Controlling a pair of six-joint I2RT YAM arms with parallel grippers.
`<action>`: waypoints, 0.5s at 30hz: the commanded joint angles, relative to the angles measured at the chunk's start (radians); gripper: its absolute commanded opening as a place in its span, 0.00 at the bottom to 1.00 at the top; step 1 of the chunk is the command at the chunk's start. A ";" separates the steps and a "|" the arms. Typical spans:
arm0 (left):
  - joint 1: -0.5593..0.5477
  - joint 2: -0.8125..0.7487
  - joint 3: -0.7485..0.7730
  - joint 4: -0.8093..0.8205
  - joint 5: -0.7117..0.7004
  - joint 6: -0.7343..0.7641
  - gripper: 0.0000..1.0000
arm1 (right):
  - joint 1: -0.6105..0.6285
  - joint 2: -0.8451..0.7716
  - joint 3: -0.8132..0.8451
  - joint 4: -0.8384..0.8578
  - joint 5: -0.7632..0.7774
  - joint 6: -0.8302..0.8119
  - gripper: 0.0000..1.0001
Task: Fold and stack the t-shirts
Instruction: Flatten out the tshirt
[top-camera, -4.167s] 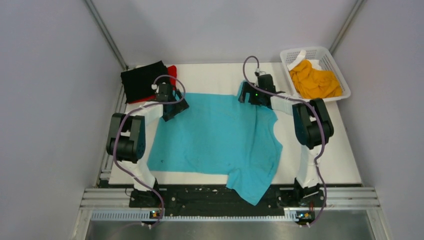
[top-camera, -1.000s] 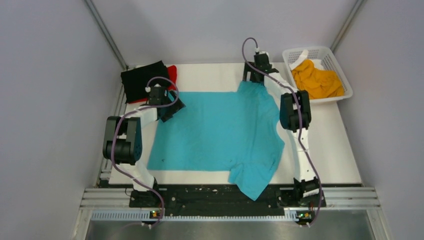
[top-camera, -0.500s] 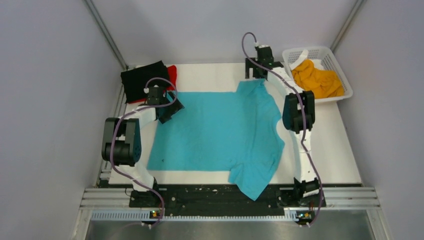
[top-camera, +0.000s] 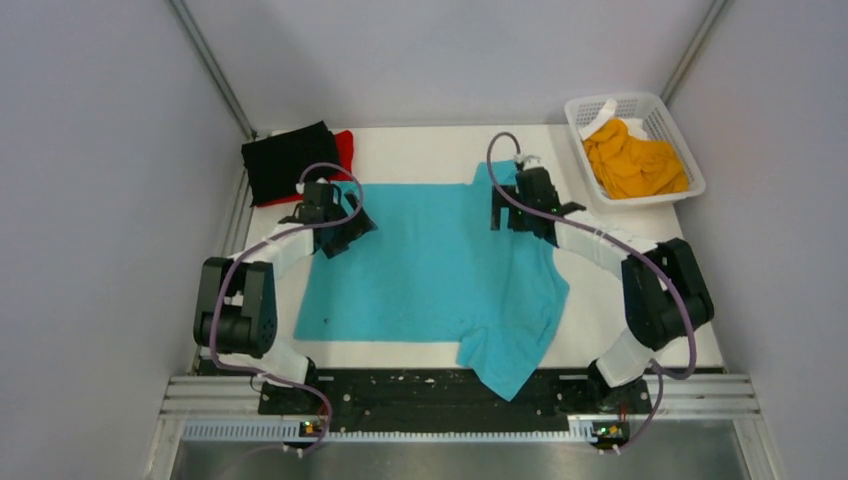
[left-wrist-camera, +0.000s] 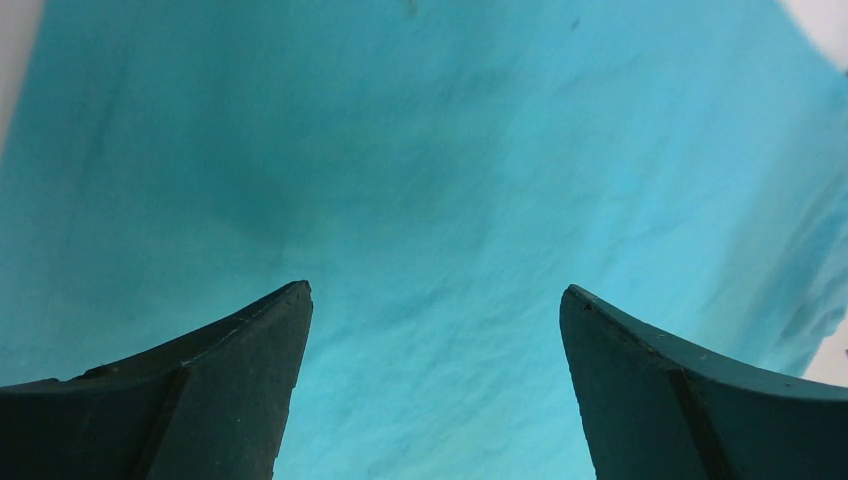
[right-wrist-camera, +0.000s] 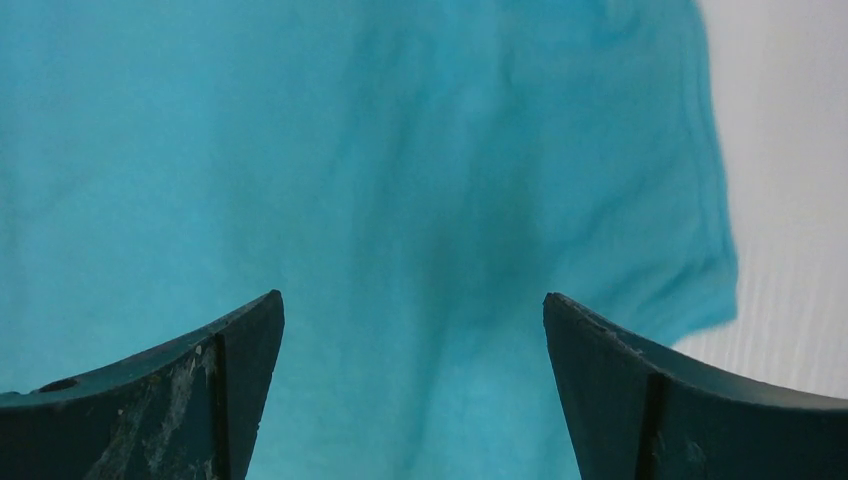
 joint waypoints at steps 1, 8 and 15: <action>-0.013 -0.048 -0.074 0.017 0.003 0.010 0.98 | -0.004 -0.140 -0.231 0.171 -0.022 0.118 0.99; -0.013 -0.100 -0.176 0.053 -0.004 -0.010 0.98 | -0.005 -0.218 -0.461 0.188 -0.024 0.159 0.99; -0.013 -0.199 -0.292 0.073 -0.039 -0.066 0.98 | -0.005 -0.459 -0.660 0.089 0.015 0.309 0.99</action>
